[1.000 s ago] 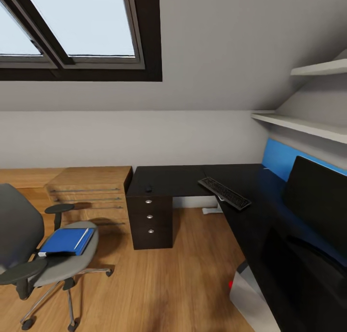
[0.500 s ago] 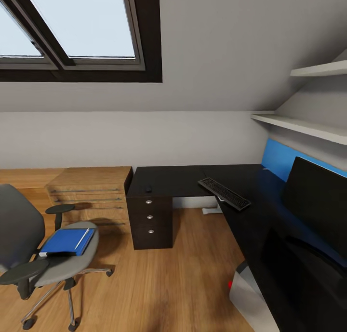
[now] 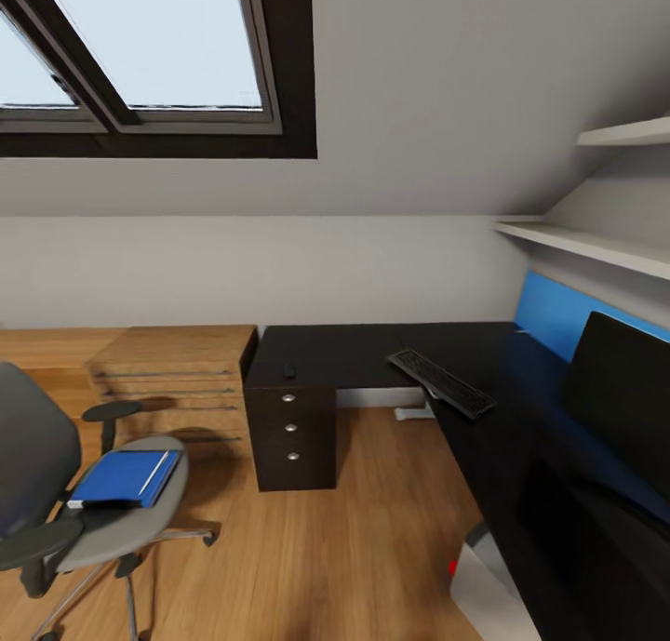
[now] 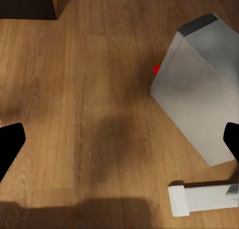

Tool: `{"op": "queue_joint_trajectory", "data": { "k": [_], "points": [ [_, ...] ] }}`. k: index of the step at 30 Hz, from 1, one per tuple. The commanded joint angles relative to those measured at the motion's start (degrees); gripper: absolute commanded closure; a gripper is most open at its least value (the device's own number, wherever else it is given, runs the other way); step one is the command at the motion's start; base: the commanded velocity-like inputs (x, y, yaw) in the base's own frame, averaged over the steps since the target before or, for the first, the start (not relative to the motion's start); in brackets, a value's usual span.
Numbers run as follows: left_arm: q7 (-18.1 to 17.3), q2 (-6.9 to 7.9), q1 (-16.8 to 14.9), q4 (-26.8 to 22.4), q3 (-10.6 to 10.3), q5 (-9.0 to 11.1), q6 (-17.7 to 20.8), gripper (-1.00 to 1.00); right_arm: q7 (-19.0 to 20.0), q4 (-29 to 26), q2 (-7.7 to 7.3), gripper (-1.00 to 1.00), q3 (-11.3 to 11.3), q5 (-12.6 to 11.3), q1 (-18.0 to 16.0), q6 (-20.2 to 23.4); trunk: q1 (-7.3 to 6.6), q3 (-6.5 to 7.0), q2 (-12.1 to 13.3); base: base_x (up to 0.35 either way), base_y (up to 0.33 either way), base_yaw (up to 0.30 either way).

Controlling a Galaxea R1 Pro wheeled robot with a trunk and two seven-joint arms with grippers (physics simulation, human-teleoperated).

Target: In the bedroom, organize the workspace by keeping the computer under the desk, ensuring the monitor is on the desk, placing the keyboard on the desk next to the monitor, placing the mouse on the desk next to the keyboard, moving the folder from the swivel chair onto the desk next to the mouse, stacking the notebook on top of the folder with the pen on top of the notebook, and positioning the swivel chair next to the desk.

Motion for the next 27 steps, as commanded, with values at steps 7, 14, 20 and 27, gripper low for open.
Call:
{"op": "queue_joint_trajectory", "data": {
  "k": [7,14,20,27],
  "points": [
    [-0.6,-0.01,0.0,-0.1,0.5,0.2,0.1,-1.00,-0.3,0.1,0.01,-1.00,-0.5,0.6,-0.1,-0.2,0.06,-0.10,-0.1,0.329,0.000,0.222],
    [-0.6,-0.01,0.0,-0.1,0.5,0.2,0.2,-1.00,-0.3,0.1,0.01,-1.00,-0.5,0.6,-0.1,-0.2,0.06,-0.10,-0.1,0.334,0.000,0.138],
    [-0.6,-0.01,0.0,-0.1,0.5,0.2,0.2,-1.00,-0.3,0.1,-0.02,-1.00,-0.5,0.6,-0.1,-0.2,0.06,-0.10,-0.1,0.335,0.000,0.021],
    [-0.6,-0.15,0.0,-0.1,0.5,0.2,0.2,-1.00,-0.3,0.1,-0.08,-1.00,-0.5,0.6,-0.1,-0.1,0.06,-0.10,-0.1,0.335,0.000,0.002]
  ]
}}
